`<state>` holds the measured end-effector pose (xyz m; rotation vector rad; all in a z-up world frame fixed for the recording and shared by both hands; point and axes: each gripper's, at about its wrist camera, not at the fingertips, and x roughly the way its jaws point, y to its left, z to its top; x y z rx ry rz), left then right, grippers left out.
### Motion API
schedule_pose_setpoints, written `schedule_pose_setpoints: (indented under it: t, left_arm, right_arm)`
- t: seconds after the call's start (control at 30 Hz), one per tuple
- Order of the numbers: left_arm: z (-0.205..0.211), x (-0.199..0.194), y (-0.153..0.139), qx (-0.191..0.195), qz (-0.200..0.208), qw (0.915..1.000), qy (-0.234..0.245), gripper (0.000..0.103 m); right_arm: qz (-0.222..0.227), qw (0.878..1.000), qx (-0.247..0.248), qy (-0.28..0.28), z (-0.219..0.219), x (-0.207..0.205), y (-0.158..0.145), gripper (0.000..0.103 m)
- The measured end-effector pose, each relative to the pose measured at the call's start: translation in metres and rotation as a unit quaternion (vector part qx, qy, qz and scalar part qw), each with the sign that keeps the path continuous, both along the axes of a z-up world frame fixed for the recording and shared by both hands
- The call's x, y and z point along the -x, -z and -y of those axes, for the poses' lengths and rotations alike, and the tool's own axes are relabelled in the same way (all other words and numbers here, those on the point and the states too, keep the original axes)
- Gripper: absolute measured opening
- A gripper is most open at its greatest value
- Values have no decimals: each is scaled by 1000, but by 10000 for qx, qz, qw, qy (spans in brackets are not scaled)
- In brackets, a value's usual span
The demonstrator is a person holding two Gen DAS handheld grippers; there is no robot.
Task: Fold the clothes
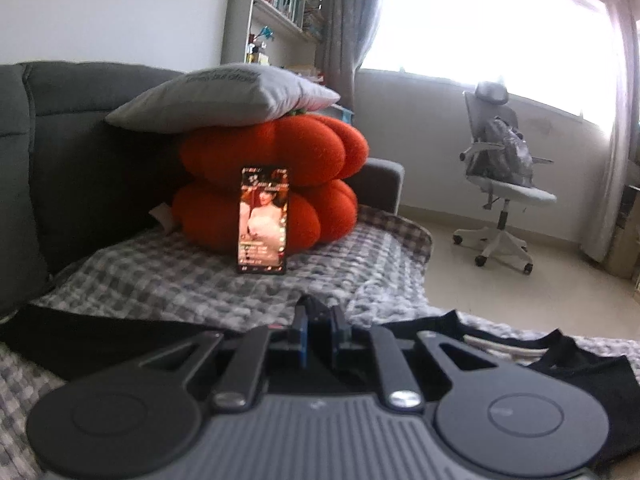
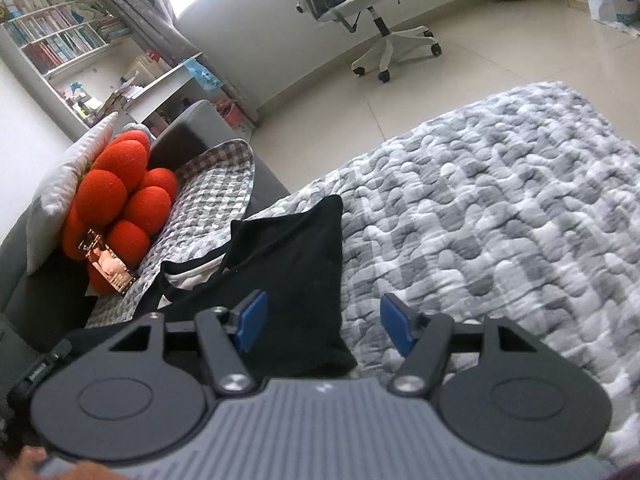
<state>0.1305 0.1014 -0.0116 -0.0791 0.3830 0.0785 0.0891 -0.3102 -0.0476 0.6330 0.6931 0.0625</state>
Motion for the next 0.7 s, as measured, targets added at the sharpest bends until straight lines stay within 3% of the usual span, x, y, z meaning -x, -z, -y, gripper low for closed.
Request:
schedule_pose_setpoints:
  t: [0.27,0.33,0.37,0.57,0.7]
  left_arm:
    - [-13,-13,26,-28,-640,9979,-36,16]
    - [-18,-16,32,22,-770,9970,-92,18]
    - [-19,-17,33,7,-823,9965,-142,20]
    - [-37,-15,34,-269,-1032,9909,-822,20]
    - [-65,-11,34,-80,-1087,9859,-1268,21]
  right_arm:
    - [137,9997,-192,-88,-4,-15,13,37]
    - [70,9999,-63,-62,-9,-19,17,13]
    - [20,10000,62,-12,-10,-21,18,10]
    - [4,9983,583,-12,-19,-20,17,8]
    - [35,9978,655,-59,-22,-18,14,20]
